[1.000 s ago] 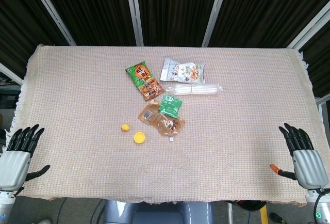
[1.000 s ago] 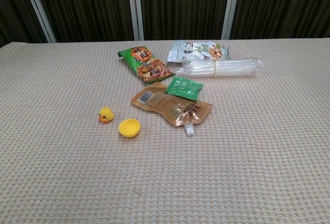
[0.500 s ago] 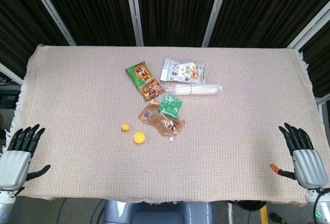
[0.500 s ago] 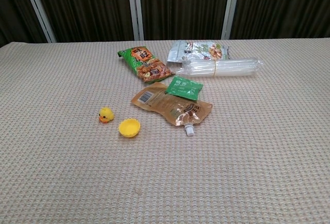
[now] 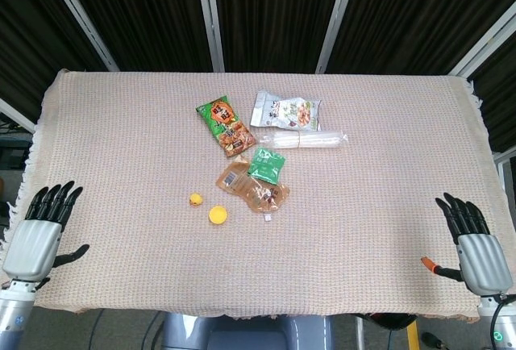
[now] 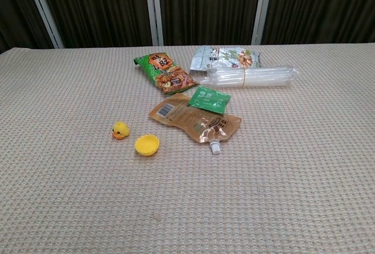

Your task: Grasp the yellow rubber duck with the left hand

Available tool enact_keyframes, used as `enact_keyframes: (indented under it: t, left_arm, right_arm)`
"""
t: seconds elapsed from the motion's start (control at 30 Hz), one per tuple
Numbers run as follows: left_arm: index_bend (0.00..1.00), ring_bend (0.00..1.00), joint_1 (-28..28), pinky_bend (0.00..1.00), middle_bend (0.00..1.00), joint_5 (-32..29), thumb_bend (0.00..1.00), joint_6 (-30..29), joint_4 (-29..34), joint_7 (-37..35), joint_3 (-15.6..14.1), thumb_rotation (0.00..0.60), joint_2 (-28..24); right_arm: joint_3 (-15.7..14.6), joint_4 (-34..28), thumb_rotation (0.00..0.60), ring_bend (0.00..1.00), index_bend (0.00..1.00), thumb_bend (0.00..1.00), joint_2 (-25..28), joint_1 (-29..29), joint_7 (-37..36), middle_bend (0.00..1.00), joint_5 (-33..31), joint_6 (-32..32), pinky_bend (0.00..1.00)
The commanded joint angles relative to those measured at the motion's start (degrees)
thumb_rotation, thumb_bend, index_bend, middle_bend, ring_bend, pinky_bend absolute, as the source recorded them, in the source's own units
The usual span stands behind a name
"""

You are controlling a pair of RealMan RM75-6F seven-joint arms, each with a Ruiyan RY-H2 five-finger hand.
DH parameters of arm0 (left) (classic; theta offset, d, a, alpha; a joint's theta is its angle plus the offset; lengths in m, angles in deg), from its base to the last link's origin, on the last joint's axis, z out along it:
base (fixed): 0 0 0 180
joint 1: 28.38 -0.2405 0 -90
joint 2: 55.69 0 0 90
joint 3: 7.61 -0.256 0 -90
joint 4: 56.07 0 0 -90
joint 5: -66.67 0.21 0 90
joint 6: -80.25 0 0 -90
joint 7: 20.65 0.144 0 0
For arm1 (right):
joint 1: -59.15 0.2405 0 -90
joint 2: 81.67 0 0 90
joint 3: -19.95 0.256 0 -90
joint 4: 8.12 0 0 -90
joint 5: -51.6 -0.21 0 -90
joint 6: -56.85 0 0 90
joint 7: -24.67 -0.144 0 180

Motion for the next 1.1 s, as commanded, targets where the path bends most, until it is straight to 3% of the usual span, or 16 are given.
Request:
enact_keyframes:
  t: [0.03, 0.1, 0.27, 0.37, 0.43, 0.67, 0.83, 0.9, 1.1]
  left_arm:
    - [0.0, 0.0, 4.31, 0.02, 0.0, -4.2, 0.02, 4.98, 1.75, 5.36, 3.43, 0.6, 1.71]
    - [0.0, 0.02, 6.55, 0.08, 0.03, -6.83, 0.03, 7.58, 2.35, 8.61, 5.01, 0.6, 3.07]
    - [0.03, 0.26, 12.1, 0.28, 0.27, -14.9, 0.03, 13.1, 3.58, 16.62, 8.68, 0.6, 7.75]
    - [0.11, 0.37, 15.46, 0.36, 0.41, -19.56, 0.04, 15.31, 1.95, 21.39, 10.46, 0.6, 11.34]
    - [0.18, 0.4, 17.33, 0.38, 0.44, -23.05, 0.04, 16.49, 0.65, 24.14, 11.15, 0.6, 13.63]
    - [0.33, 0.38, 23.2, 0.36, 0.41, -32.6, 0.04, 18.4, -5.52, 31.47, 12.61, 0.6, 20.54]
    - [0.36, 0.21, 26.42, 0.16, 0.2, -35.01, 0.04, 18.35, -10.18, 32.61, 13.16, 0.6, 25.36]
    - [0.37, 0.16, 27.26, 0.11, 0.15, -35.85, 0.04, 18.3, -11.05, 33.08, 12.92, 0.6, 26.82]
    - [0.42, 0.14, 29.41, 0.11, 0.14, -38.39, 0.05, 18.33, -12.9, 34.9, 12.02, 0.6, 30.05]
  right_arm:
    - [0.01, -0.12, 0.6, 0.0, 0.02, 0.01, 0.09, 0.04, -0.13, 0.0, -0.06, 0.11, 0.0]
    - [0.04, -0.18, 0.6, 0.0, 0.02, 0.01, 0.13, 0.09, -0.32, 0.0, -0.16, 0.2, 0.0]
    - [0.04, -0.23, 0.6, 0.0, 0.02, 0.01, 0.22, 0.36, -0.91, 0.0, -0.52, 0.95, 0.0]
    - [0.13, -0.3, 0.6, 0.0, 0.02, 0.01, 0.28, 0.57, -1.35, 0.0, -0.84, 1.44, 0.0]
    - [0.2, -0.32, 0.6, 0.0, 0.02, 0.01, 0.34, 0.71, -1.75, 0.0, -1.15, 1.81, 0.0]
    - [0.54, -0.48, 0.6, 0.0, 0.02, 0.01, 0.52, 1.27, -2.72, 0.0, -2.48, 3.32, 0.0]
    - [0.56, -0.77, 0.6, 0.0, 0.02, 0.01, 0.79, 1.22, -3.25, 0.0, -2.56, 3.26, 0.0]
    - [0.52, -0.86, 0.6, 0.0, 0.02, 0.01, 0.88, 1.15, -3.49, 0.0, -2.56, 3.19, 0.0]
    - [0.5, -1.04, 0.6, 0.0, 0.02, 0.01, 1.06, 1.12, -3.86, 0.0, -2.61, 3.21, 0.0]
